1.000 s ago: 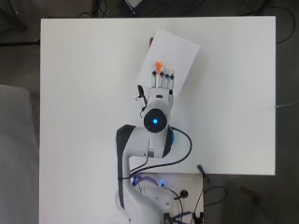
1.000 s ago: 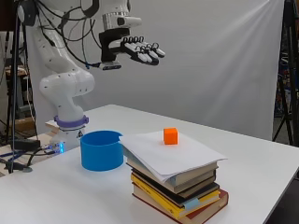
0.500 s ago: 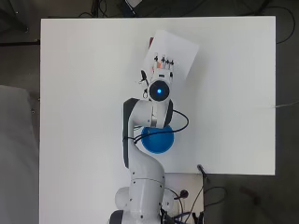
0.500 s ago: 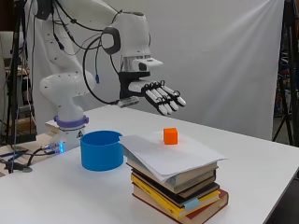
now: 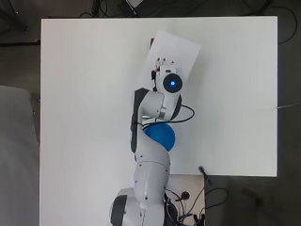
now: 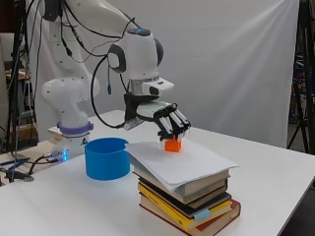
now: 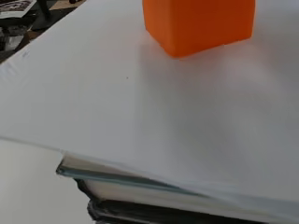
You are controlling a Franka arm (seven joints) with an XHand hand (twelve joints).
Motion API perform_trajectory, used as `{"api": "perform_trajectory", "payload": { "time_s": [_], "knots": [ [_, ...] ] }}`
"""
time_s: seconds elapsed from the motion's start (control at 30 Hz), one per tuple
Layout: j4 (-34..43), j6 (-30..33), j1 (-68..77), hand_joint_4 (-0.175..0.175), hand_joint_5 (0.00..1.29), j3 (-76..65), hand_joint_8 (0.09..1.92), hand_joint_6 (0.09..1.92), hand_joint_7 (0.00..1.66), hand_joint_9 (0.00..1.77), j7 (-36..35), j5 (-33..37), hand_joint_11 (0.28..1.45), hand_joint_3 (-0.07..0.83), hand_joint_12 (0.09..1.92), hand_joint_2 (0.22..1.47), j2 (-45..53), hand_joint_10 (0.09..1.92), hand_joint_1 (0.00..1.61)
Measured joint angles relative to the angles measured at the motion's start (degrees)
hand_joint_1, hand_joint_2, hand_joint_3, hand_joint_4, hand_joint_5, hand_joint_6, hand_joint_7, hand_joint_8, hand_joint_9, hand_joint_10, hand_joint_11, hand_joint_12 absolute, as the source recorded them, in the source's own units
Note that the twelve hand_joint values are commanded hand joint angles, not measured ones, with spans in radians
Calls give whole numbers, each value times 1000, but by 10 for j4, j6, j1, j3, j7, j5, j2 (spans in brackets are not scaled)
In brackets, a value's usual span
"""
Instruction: Teleoperate dual arm-hand system to pick and place objects
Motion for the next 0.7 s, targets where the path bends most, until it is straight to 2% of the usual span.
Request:
{"api": "perform_trajectory", "payload": {
  "time_s": [0.03, 0.07, 0.1, 0.13, 0.17, 0.2, 0.27, 0.37, 0.47, 0.67, 0.7],
  "knots": [
    [0, -5, -1, 86, 669, -3, 1820, 613, 938, 1205, -19, 3, 853, 3, 1725, 1204, 0, 1849, 825],
    [-2, -9, -1, 74, 658, -6, 1396, 373, 795, 1011, -29, 10, 718, -2, 1342, 1189, -2, 1480, 719],
    [-6, -11, -2, 60, 596, -7, 875, 203, 658, 817, -31, 21, 600, -5, 852, 1164, -4, 958, 595],
    [-8, -10, -2, 51, 505, -7, 486, 102, 554, 685, -27, 32, 537, -6, 482, 1138, -9, 548, 488],
    [-10, -9, -2, 49, 370, -6, 248, 87, 410, 545, -17, 41, 493, -12, 256, 1103, -13, 285, 394],
    [-12, -10, -2, 51, 247, -5, 120, 87, 284, 432, -5, 45, 464, -19, 131, 1067, -15, 140, 322],
    [-10, -21, -3, 57, 120, -1, 87, 87, 163, 322, 30, 34, 442, -25, 87, 1022, -18, 87, 243],
    [-8, -28, -4, 59, 93, 6, 87, 87, 137, 285, 91, -1, 426, -24, 87, 988, -21, 87, 171],
    [-31, 6, -6, 61, 204, 13, 87, 87, 267, 387, 133, -50, 459, -7, 87, 977, -38, 87, 179],
    [-129, 94, -14, 60, 278, 4, 87, 87, 313, 419, 136, -83, 481, -5, 87, 960, -89, 87, 206],
    [-143, 106, -15, 62, 315, 0, 87, 87, 360, 470, 135, -92, 492, 0, 87, 986, -95, 87, 278]
  ]
}}
